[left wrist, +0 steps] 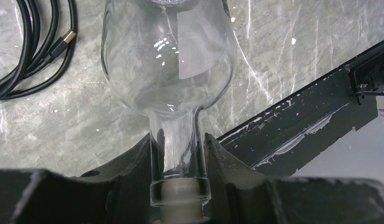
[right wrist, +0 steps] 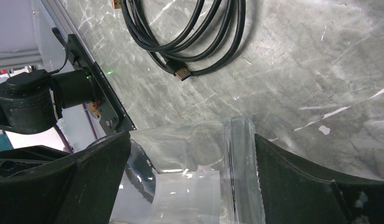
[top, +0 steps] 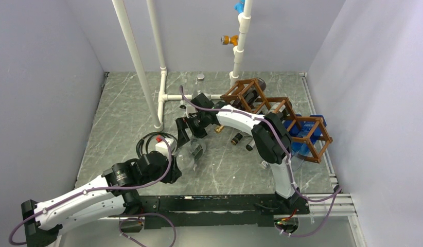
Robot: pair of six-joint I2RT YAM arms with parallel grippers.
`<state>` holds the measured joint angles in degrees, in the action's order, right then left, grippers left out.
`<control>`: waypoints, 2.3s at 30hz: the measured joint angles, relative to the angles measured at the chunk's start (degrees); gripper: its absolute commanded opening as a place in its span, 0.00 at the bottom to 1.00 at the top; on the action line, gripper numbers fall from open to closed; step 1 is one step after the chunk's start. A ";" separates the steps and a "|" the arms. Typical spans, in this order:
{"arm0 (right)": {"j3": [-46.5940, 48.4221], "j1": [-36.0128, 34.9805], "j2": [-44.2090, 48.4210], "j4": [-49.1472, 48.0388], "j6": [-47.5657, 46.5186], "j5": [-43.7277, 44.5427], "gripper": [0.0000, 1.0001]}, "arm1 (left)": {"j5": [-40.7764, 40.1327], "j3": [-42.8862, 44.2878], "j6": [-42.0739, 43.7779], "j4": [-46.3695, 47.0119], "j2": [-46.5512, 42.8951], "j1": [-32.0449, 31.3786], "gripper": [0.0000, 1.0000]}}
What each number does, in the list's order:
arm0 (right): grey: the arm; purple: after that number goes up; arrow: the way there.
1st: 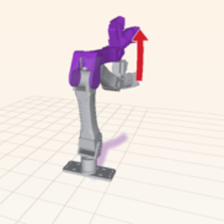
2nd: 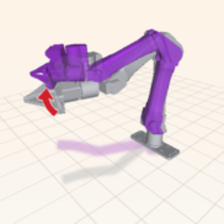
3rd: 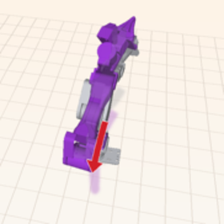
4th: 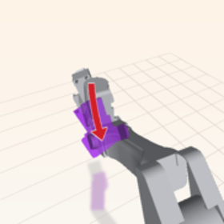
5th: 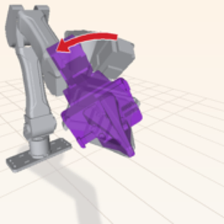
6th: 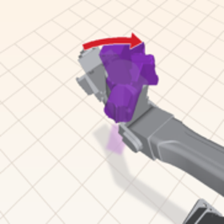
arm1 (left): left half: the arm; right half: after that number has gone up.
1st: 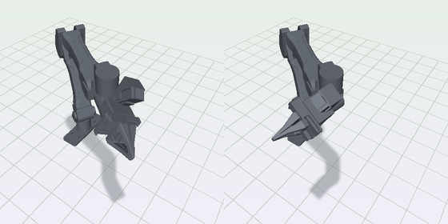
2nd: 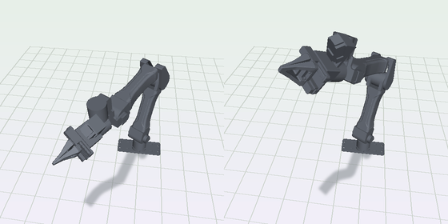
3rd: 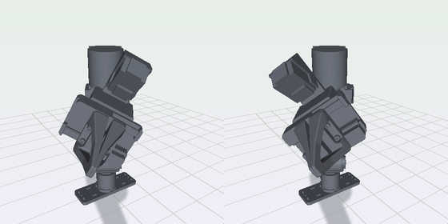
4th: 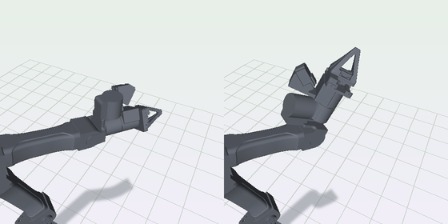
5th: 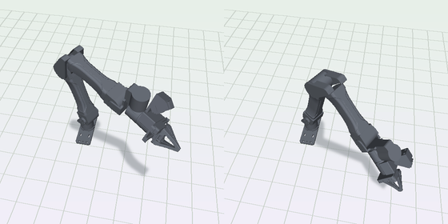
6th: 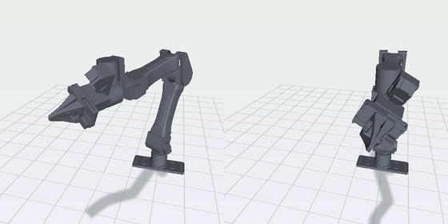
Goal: Take the wine bottle off the wine rack
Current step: Pick up the wine bottle from the wine rack.
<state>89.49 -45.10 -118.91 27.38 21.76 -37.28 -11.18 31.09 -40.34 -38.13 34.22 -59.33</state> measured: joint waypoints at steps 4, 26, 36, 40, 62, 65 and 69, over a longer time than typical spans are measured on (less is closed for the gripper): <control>2.32 -0.37 -1.14 2.01 -1.44 0.57 1.00 | -0.22 -0.02 -0.04 -0.39 0.02 0.00 0.00; 9.44 -1.36 -2.29 7.15 -5.86 4.57 1.00 | -2.32 -0.24 -0.24 0.37 -0.76 0.07 0.00; 5.44 -1.27 -3.39 1.64 -1.81 1.03 1.00 | -2.03 -0.92 -0.22 -1.42 -1.99 0.15 0.00; 4.00 -0.85 -3.37 -1.11 -0.24 -0.57 1.00 | -2.27 -0.92 -0.20 -1.64 -2.16 0.22 0.00; 0.74 0.92 -3.21 -6.93 5.51 -3.34 1.00 | -4.63 -0.92 0.61 0.31 -3.15 0.55 0.00; 0.74 1.05 -3.34 -6.93 5.97 -3.43 1.00 | -4.83 -0.92 0.68 0.59 -3.10 0.61 0.00; 1.01 1.09 -3.82 -6.88 6.16 -3.56 1.00 | -4.83 -0.92 0.68 0.61 -2.97 0.61 0.00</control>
<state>90.50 -44.01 -122.74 20.49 27.92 -40.84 -16.01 30.17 -39.66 -37.52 31.24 -58.72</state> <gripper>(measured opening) 0.997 0.418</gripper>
